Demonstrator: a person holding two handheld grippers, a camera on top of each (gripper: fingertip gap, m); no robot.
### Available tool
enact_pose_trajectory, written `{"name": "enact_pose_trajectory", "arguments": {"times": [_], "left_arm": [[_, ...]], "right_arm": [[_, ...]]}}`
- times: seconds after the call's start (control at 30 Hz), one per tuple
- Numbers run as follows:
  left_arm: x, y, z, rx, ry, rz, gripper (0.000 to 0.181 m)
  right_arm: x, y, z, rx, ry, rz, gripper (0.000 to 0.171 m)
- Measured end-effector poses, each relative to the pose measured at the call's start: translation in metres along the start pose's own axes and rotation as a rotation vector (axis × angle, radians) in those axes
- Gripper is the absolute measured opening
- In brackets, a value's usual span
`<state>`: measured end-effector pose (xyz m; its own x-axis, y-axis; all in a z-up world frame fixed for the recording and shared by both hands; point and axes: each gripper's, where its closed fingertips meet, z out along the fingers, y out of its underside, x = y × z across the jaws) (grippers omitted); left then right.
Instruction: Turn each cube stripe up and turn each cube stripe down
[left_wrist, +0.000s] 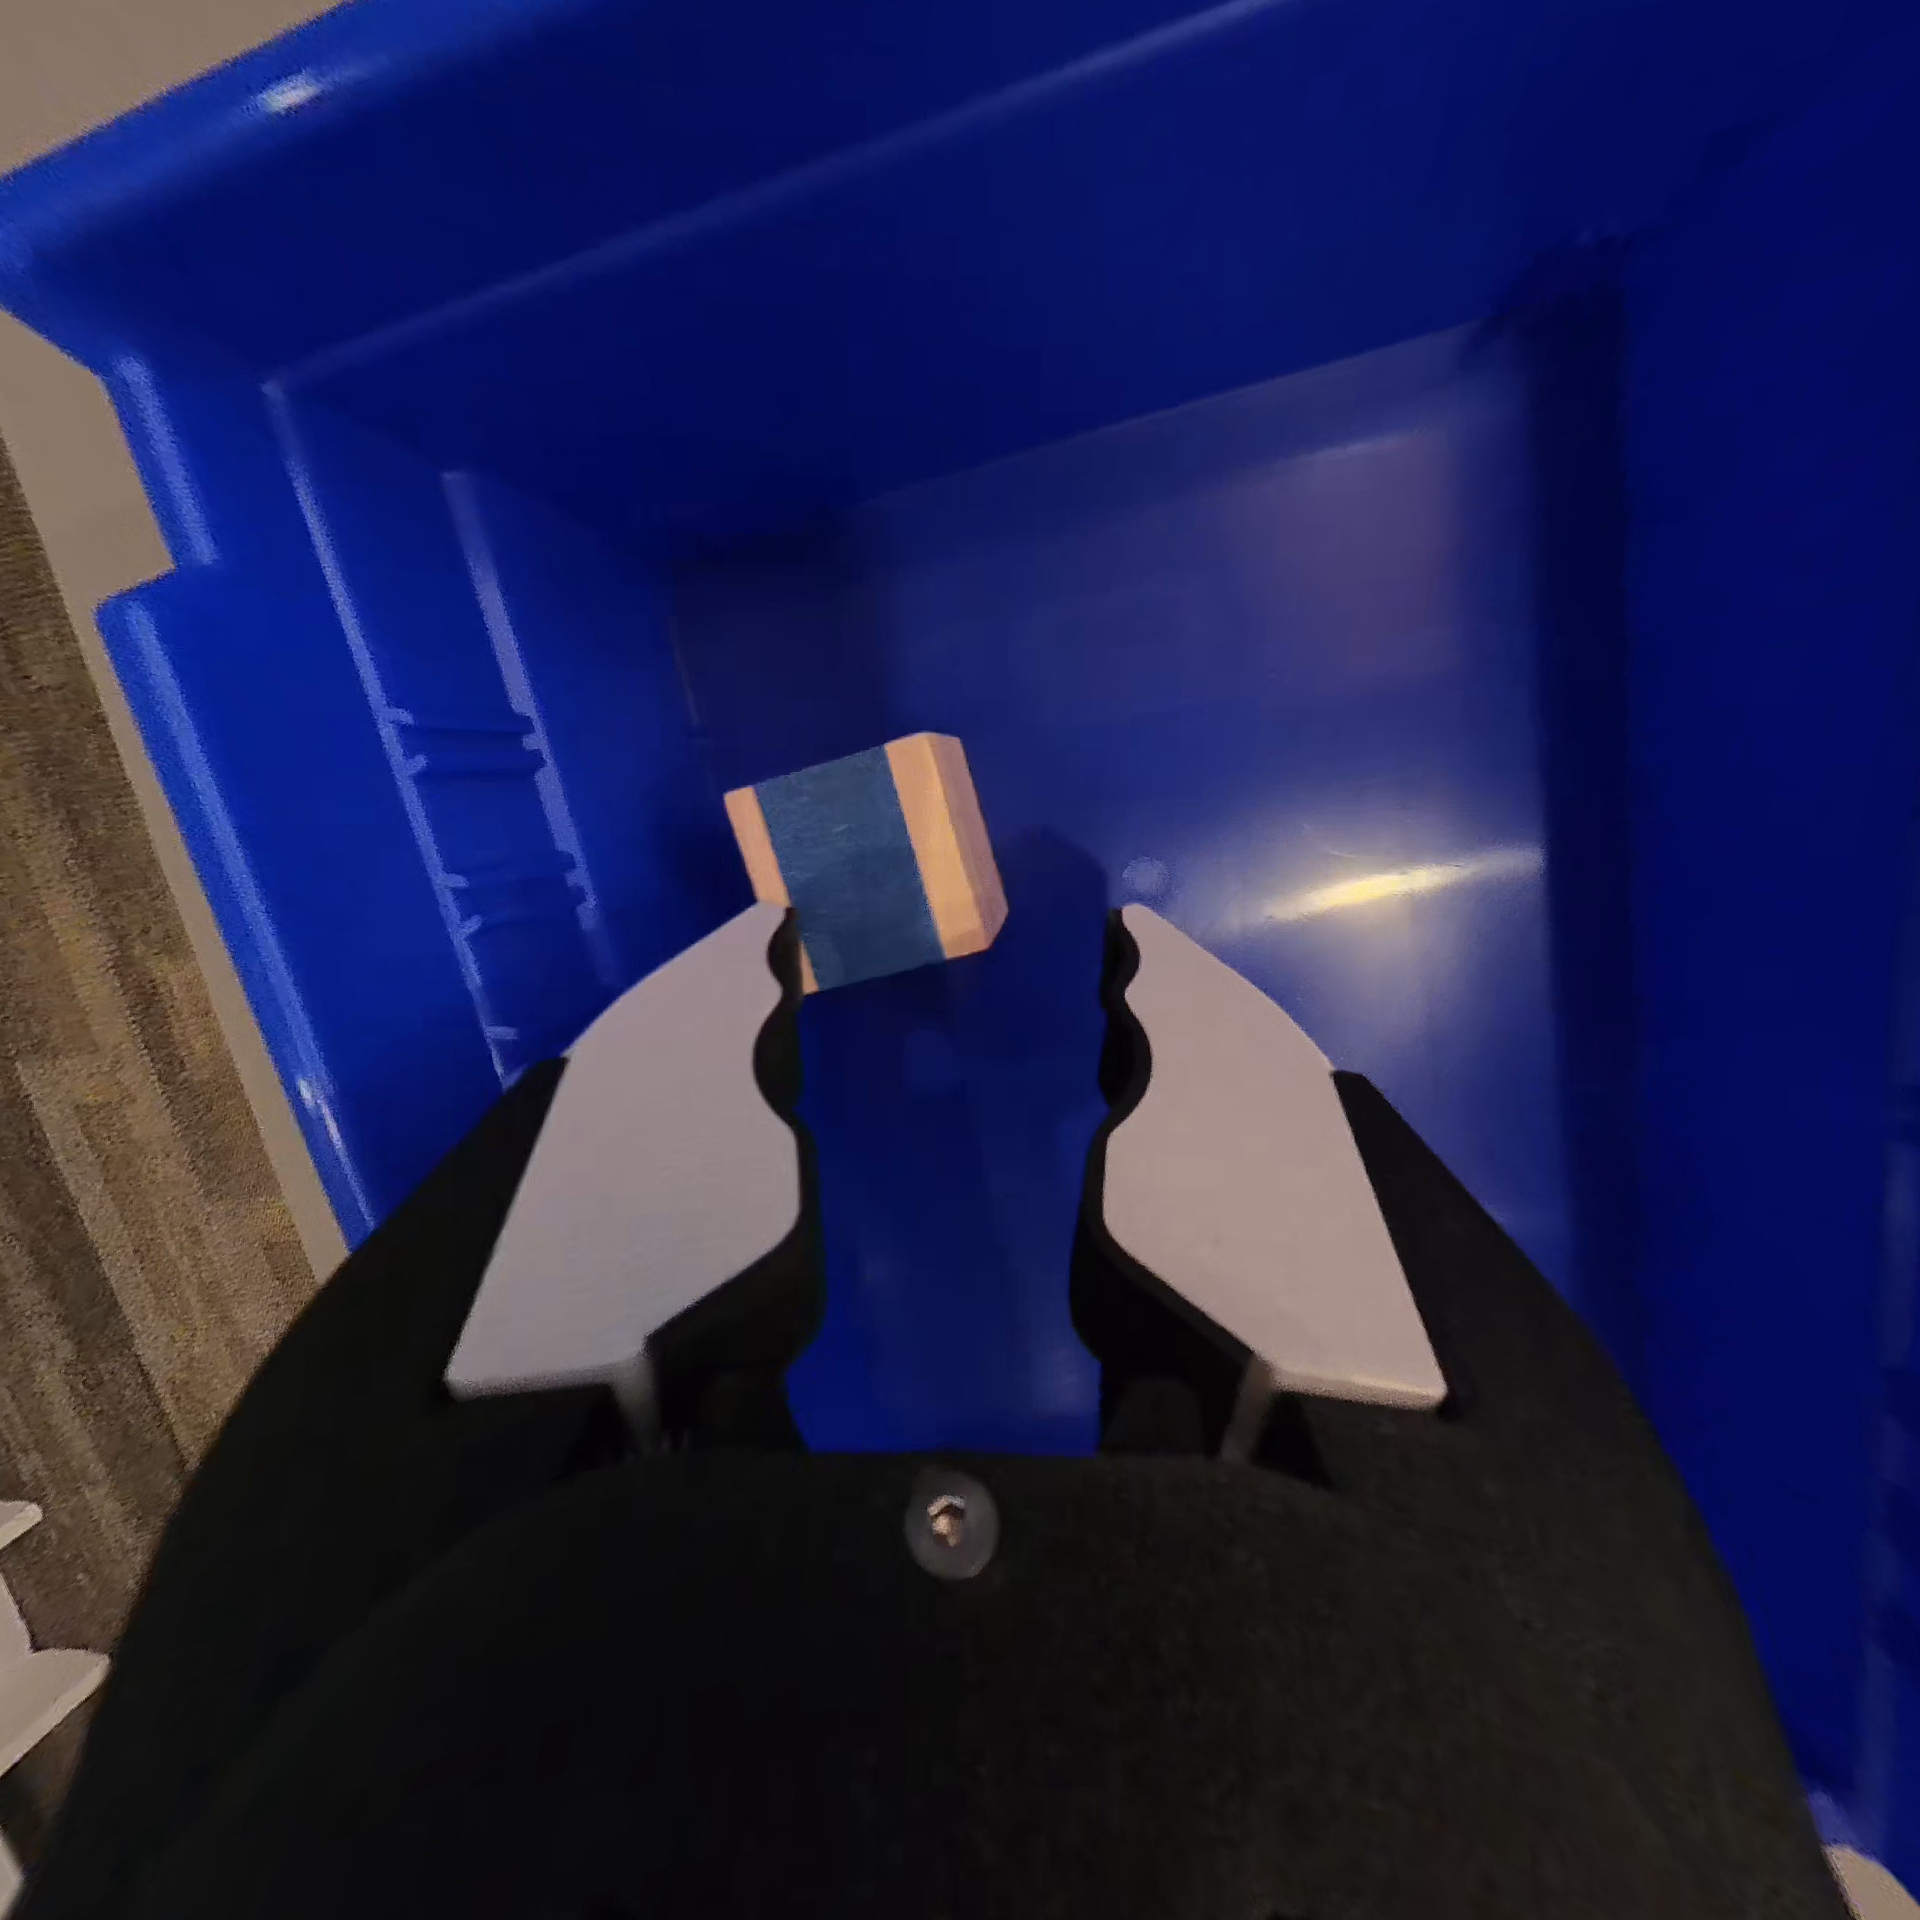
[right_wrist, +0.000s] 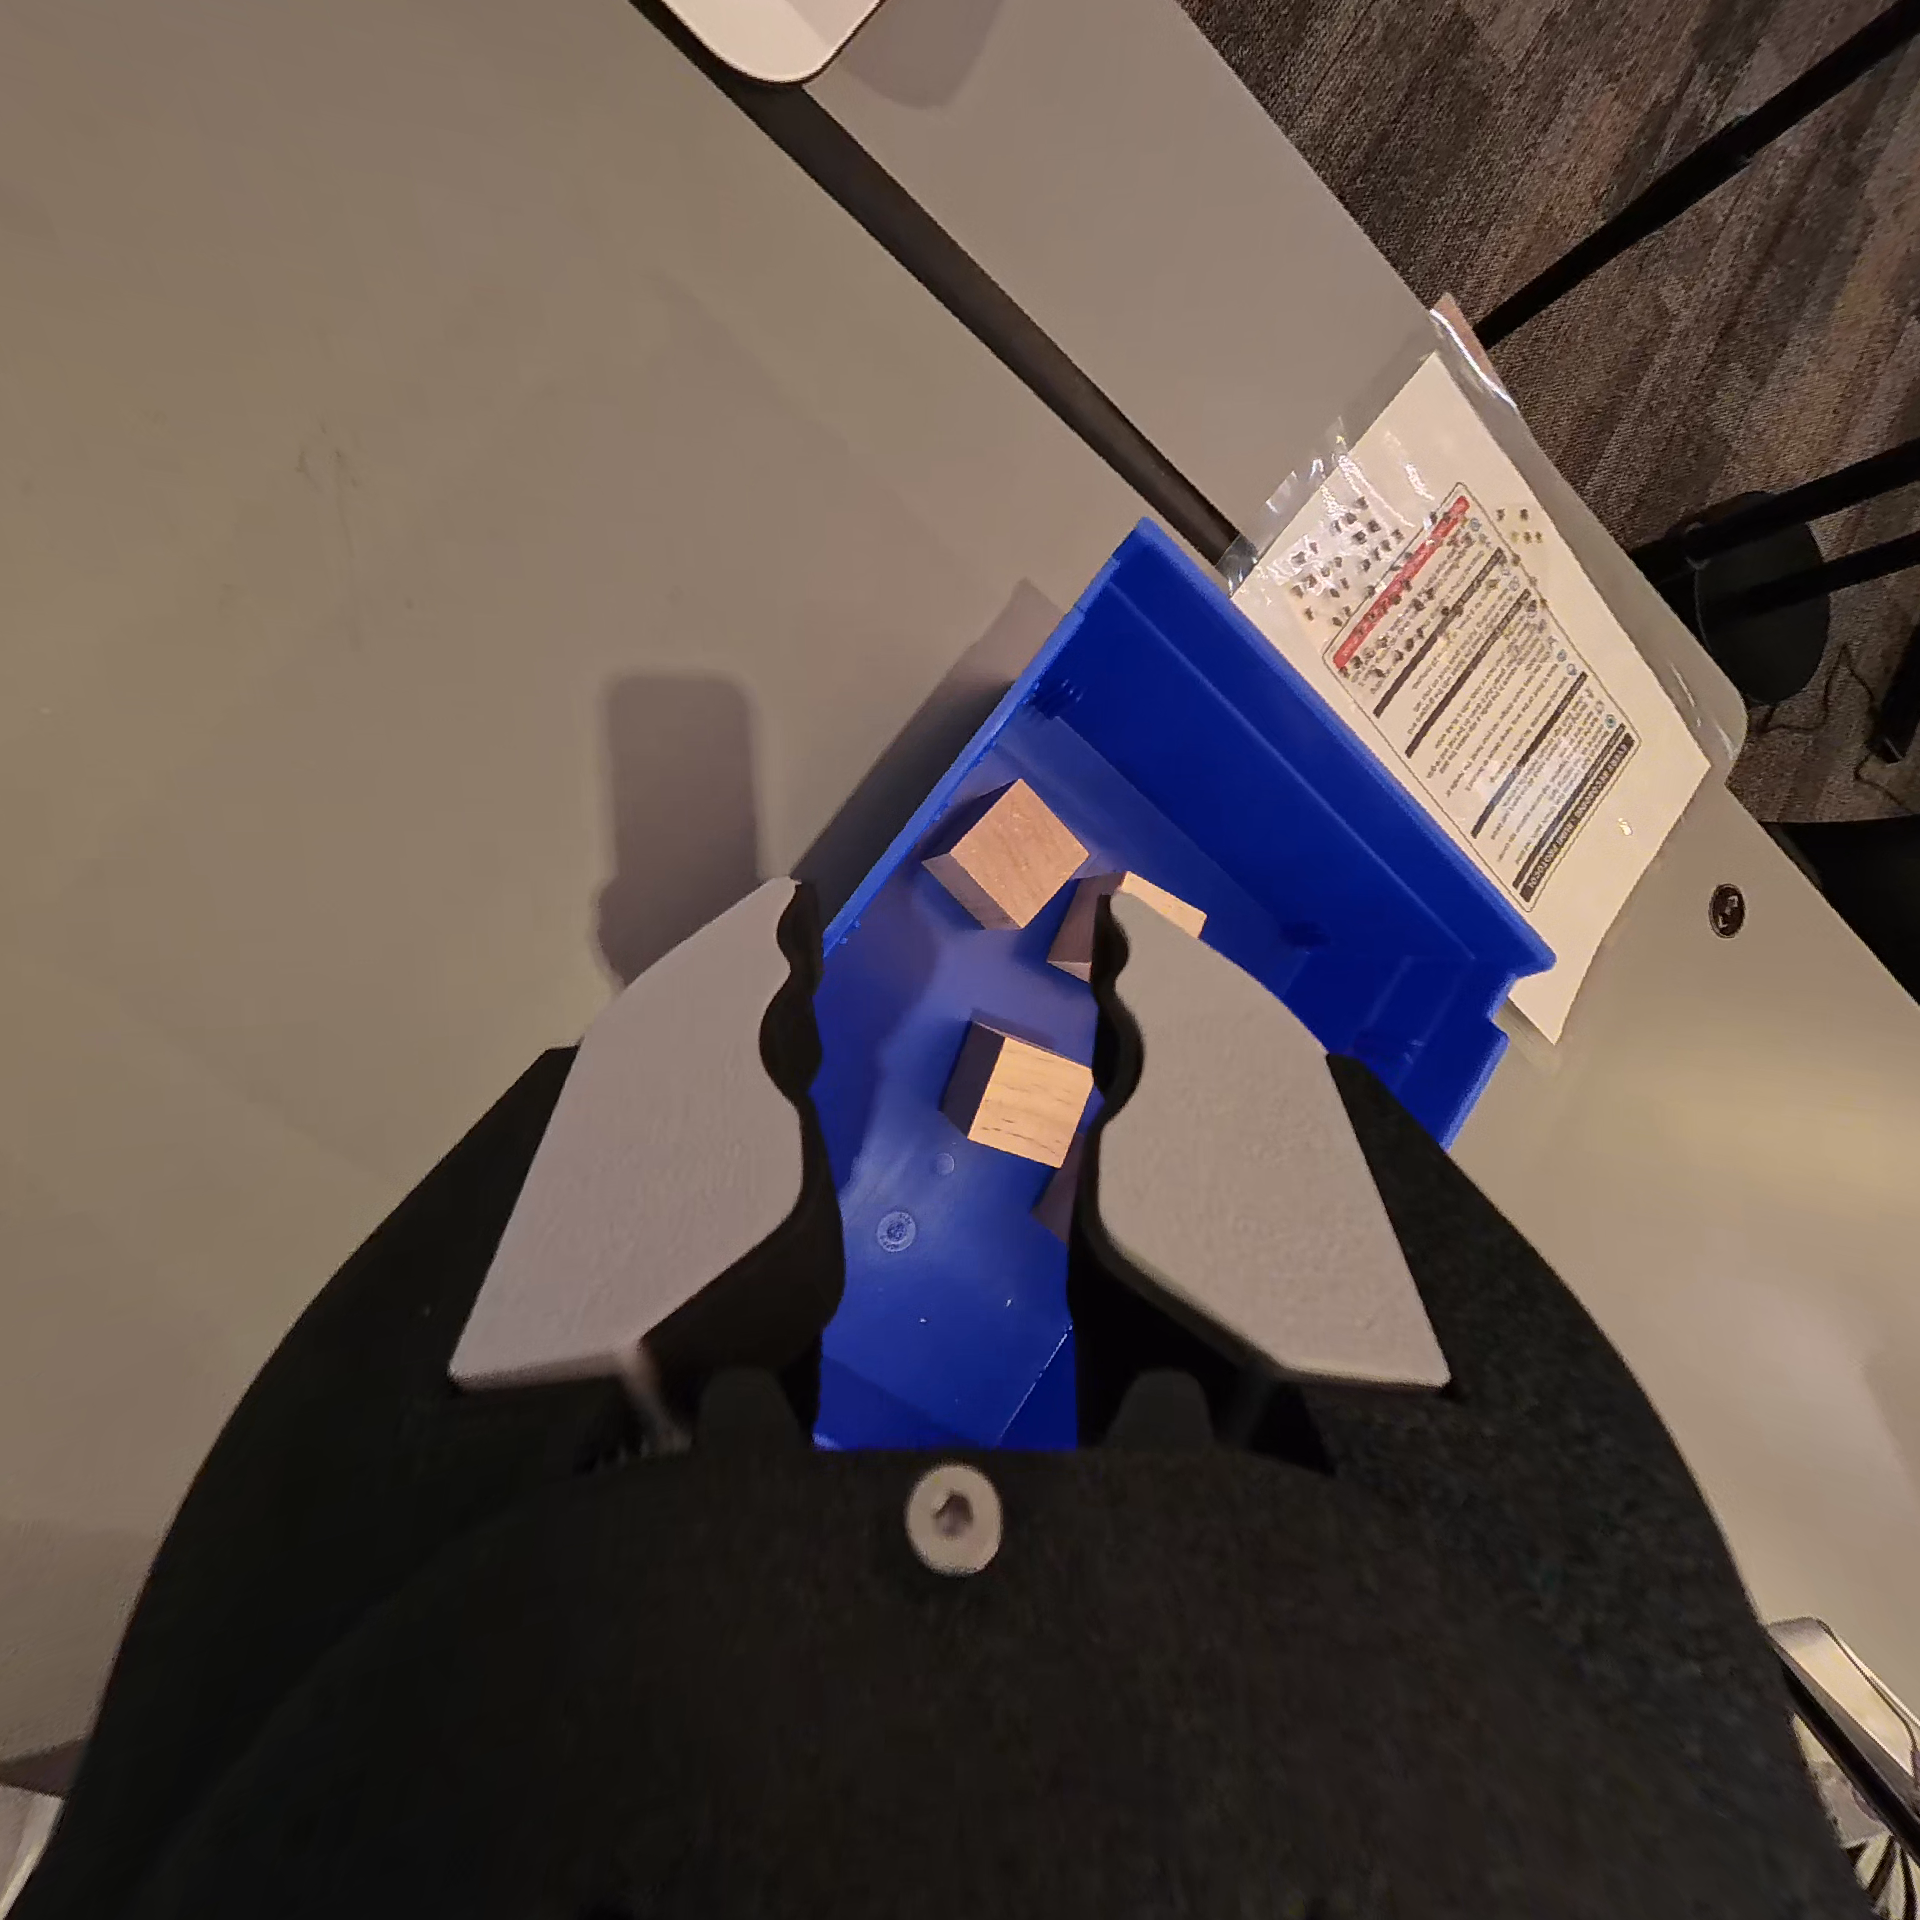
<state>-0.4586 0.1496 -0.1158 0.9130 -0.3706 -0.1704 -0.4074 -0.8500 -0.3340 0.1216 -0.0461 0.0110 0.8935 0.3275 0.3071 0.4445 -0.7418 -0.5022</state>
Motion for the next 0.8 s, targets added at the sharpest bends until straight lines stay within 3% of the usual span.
{"name": "enact_pose_trajectory", "arguments": {"times": [0.07, 0.33, 0.57, 0.67, 0.8], "left_arm": [[0.001, -0.005, -0.003, 0.032, 0.021, -0.018, 0.05], [-0.014, -0.002, 0.009, 0.005, -0.019, -0.114, 0.064], [-0.004, 0.001, 0.025, -0.051, 0.052, -0.153, 0.049], [0.008, -0.009, 0.009, -0.009, 0.157, -0.202, 0.048], [0.026, -0.035, -0.046, 0.181, 0.217, -0.146, 0.048]], "right_arm": [[0.0, 0.001, 0.001, -0.008, 0.001, -0.003, 0.05], [-0.003, 0.007, 0.007, -0.053, -0.001, -0.02, 0.05], [-0.008, 0.006, 0.011, -0.07, -0.01, -0.041, 0.049], [-0.011, 0.003, 0.015, -0.069, -0.005, -0.062, 0.049], [-0.02, -0.024, 0.017, 0.039, 0.015, -0.12, 0.048]]}}
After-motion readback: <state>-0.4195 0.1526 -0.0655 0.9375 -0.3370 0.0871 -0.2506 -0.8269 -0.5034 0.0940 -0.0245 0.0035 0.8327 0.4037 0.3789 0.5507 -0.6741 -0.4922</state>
